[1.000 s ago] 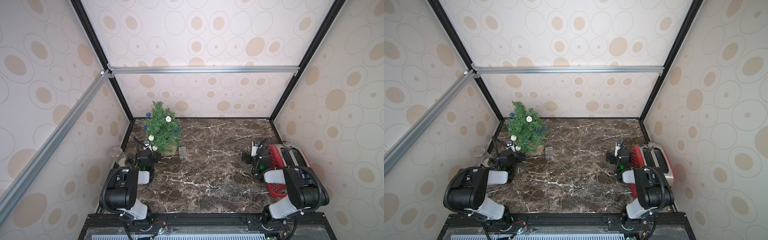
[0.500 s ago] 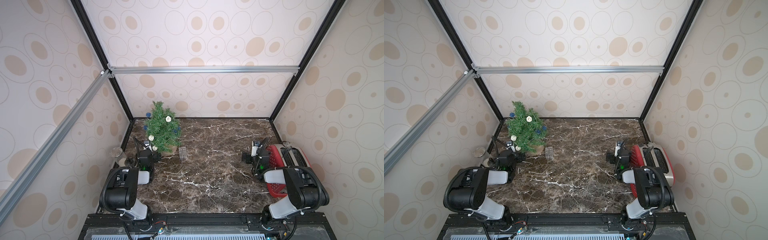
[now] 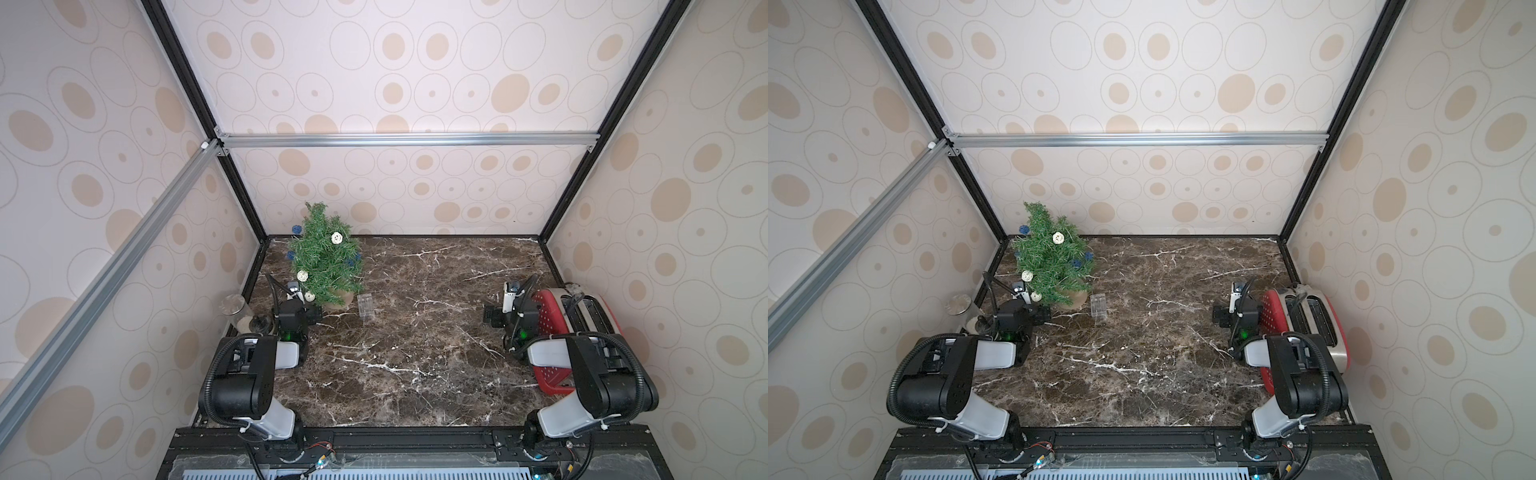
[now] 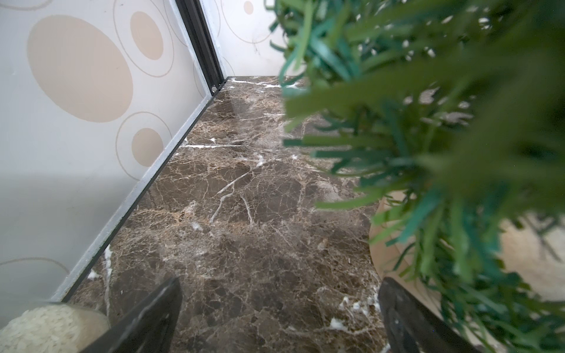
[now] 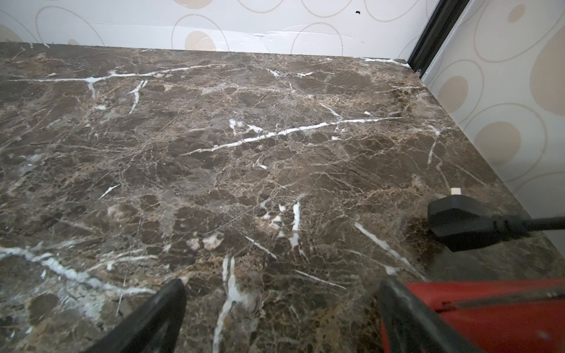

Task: Remove string lights from the small christmas tree
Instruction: Move the christmas tree to the center of the board.

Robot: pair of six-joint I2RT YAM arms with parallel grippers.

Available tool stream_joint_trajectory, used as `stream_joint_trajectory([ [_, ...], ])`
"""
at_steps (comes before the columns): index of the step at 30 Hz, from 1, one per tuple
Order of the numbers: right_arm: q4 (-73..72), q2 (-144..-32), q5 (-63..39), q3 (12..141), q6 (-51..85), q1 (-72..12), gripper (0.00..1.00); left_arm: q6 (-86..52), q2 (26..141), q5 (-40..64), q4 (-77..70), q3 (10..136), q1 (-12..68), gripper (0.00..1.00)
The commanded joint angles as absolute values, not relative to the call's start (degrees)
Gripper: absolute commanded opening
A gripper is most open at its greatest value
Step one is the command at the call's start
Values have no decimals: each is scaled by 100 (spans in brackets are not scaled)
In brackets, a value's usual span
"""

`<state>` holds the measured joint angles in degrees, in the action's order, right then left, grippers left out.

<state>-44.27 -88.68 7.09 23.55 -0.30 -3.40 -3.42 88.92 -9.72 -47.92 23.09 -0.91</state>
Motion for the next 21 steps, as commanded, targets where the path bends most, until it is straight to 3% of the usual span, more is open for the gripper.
stream_joint_trajectory([
  [1,-4544,-8812,712,2426,-40,-319,100,-237,8842,-985,-4799,2453,-110,99],
  [14,-4602,-8792,688,2399,-8,-303,100,-246,8807,-978,-4874,2419,-111,99],
  [21,-3648,-8312,738,2700,6,-300,100,-263,7845,-740,-3858,2474,-103,99],
])
